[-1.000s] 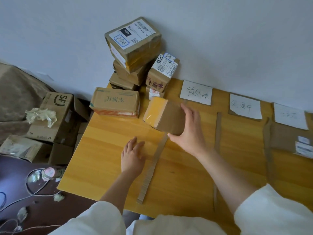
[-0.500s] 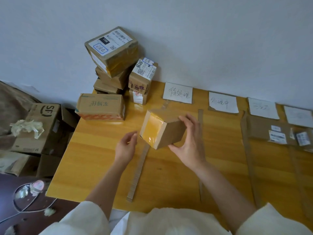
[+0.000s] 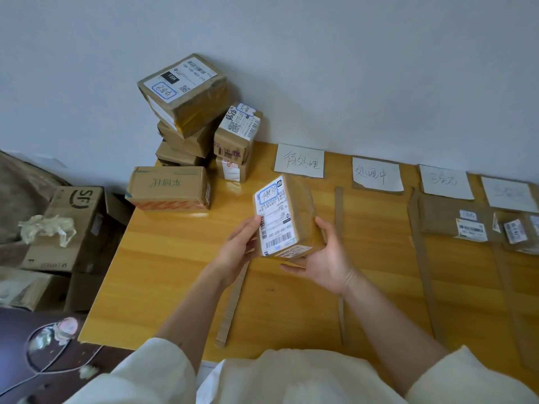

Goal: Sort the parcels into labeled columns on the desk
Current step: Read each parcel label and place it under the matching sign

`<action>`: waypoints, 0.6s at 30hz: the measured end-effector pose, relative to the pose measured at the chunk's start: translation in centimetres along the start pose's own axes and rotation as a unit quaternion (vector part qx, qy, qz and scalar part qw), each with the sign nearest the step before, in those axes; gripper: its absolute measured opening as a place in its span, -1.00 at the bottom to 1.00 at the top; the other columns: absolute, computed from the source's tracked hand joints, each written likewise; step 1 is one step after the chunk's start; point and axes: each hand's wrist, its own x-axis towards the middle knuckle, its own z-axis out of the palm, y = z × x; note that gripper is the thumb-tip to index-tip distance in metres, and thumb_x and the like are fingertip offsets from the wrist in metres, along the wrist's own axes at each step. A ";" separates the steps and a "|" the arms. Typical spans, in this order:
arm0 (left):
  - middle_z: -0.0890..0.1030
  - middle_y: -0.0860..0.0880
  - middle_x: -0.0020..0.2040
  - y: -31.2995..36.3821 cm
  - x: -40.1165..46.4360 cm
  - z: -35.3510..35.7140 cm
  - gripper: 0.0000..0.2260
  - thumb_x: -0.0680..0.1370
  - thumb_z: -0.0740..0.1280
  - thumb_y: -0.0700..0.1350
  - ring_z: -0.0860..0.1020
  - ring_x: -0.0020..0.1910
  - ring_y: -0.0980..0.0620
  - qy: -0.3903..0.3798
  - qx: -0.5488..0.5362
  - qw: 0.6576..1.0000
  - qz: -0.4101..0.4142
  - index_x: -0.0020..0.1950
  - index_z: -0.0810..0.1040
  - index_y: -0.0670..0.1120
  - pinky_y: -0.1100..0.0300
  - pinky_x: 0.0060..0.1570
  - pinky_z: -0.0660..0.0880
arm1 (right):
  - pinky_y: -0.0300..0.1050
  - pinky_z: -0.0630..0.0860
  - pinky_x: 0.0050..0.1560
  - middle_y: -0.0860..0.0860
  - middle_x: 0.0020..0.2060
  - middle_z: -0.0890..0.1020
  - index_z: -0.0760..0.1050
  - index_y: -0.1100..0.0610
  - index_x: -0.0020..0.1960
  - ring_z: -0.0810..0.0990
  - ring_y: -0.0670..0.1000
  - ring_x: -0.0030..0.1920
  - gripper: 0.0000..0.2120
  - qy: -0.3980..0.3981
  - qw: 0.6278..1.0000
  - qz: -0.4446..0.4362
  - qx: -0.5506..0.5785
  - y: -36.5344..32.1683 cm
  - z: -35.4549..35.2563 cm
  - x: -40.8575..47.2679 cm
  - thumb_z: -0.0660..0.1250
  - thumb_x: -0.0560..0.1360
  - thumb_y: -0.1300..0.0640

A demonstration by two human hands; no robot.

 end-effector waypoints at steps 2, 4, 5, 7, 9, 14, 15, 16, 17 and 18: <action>0.67 -0.06 0.12 -0.1 0.0 0.2 -0.64 0.54 0.28 0.14 0.61 0.04 0.04 0.003 -0.008 1.000 0.005 0.25 0.56 -0.01 0.14 0.03 0.50 | 0.29 0.42 0.30 0.19 0.27 0.60 0.47 0.10 0.39 0.58 0.19 0.21 -0.30 -0.008 1.000 0.009 0.022 0.0 -0.4 0.1 0.22 0.39 -0.29; 0.67 -0.07 0.13 -0.2 0.1 0.5 -0.61 0.51 0.31 0.15 0.61 0.07 0.02 0.005 -0.017 1.000 0.006 0.25 0.56 -0.03 0.10 0.10 0.50 | 0.29 0.44 0.27 0.20 0.27 0.59 0.45 0.11 0.40 0.57 0.19 0.23 -0.28 -0.007 0.999 0.014 0.028 0.0 -0.6 0.0 0.22 0.39 -0.29; 0.67 -0.07 0.14 -0.2 0.1 0.6 -0.58 0.48 0.33 0.16 0.61 0.08 0.01 0.005 -0.021 1.000 0.006 0.25 0.56 -0.03 0.08 0.12 0.48 | 0.29 0.43 0.28 0.20 0.27 0.59 0.45 0.12 0.40 0.56 0.20 0.24 -0.28 -0.005 0.999 0.016 0.029 -0.1 -0.6 0.0 0.22 0.39 -0.30; 0.66 -0.08 0.15 -0.2 0.2 0.7 -0.53 0.44 0.35 0.19 0.60 0.08 0.01 0.004 -0.026 1.000 0.004 0.25 0.56 -0.03 0.06 0.15 0.46 | 0.29 0.43 0.29 0.20 0.26 0.60 0.46 0.12 0.40 0.55 0.21 0.25 -0.28 -0.003 0.999 0.018 0.034 -0.1 -0.8 0.0 0.21 0.39 -0.30; 0.66 -0.08 0.15 -0.2 0.3 0.8 -0.52 0.44 0.35 0.19 0.60 0.08 0.01 0.001 -0.026 1.000 0.006 0.25 0.55 -0.05 0.06 0.14 0.46 | 0.28 0.43 0.28 0.20 0.25 0.60 0.47 0.12 0.39 0.57 0.20 0.23 -0.31 -0.004 0.999 0.017 0.038 -0.2 -0.8 -0.1 0.19 0.43 -0.30; 0.65 -0.10 0.15 -0.1 0.6 0.9 -0.47 0.44 0.40 0.16 0.59 0.10 -0.01 -0.005 -0.040 0.999 0.010 0.31 0.49 -0.08 0.10 0.06 0.51 | 0.20 0.47 0.20 0.20 0.24 0.61 0.53 0.12 0.32 0.57 0.19 0.18 -0.31 0.000 0.999 0.024 0.037 -0.3 -0.7 -0.3 0.17 0.41 -0.33; 0.66 -0.09 0.14 -0.1 0.8 0.9 -0.46 0.44 0.42 0.14 0.60 0.11 -0.01 -0.007 -0.048 0.999 0.012 0.34 0.46 -0.06 0.11 0.03 0.53 | 0.16 0.48 0.16 0.20 0.23 0.62 0.55 0.11 0.31 0.57 0.19 0.16 -0.31 0.001 0.999 0.027 0.030 -0.4 -0.8 -0.4 0.17 0.41 -0.35; 0.66 -0.07 0.13 -0.1 0.9 0.9 -0.44 0.44 0.44 0.11 0.61 0.10 0.00 -0.009 -0.057 0.998 0.014 0.38 0.42 -0.04 0.11 0.00 0.54 | 0.11 0.50 0.09 0.19 0.20 0.63 0.56 0.11 0.28 0.58 0.18 0.12 -0.30 0.002 0.999 0.031 0.018 -0.5 -0.8 -0.5 0.16 0.40 -0.37; 0.66 -0.05 0.12 0.0 1.1 0.8 -0.42 0.44 0.43 0.09 0.61 0.10 0.00 -0.011 -0.064 0.998 0.017 0.41 0.38 -0.02 0.11 -0.01 0.55 | 0.05 0.51 -0.01 0.18 0.15 0.64 0.58 0.10 0.25 0.58 0.17 0.05 -0.29 0.004 0.999 0.038 0.001 -0.6 -1.0 -0.5 0.15 0.39 -0.40; 0.66 -0.05 0.10 0.1 1.3 0.7 -0.40 0.44 0.41 0.10 0.61 0.09 0.00 -0.013 -0.068 0.997 0.019 0.44 0.35 -0.01 0.09 0.02 0.54 | -0.02 0.50 -0.11 0.16 0.08 0.64 0.59 0.08 0.21 0.58 0.15 -0.02 -0.30 0.005 0.999 0.048 -0.020 -0.8 -1.1 -0.6 0.13 0.38 -0.43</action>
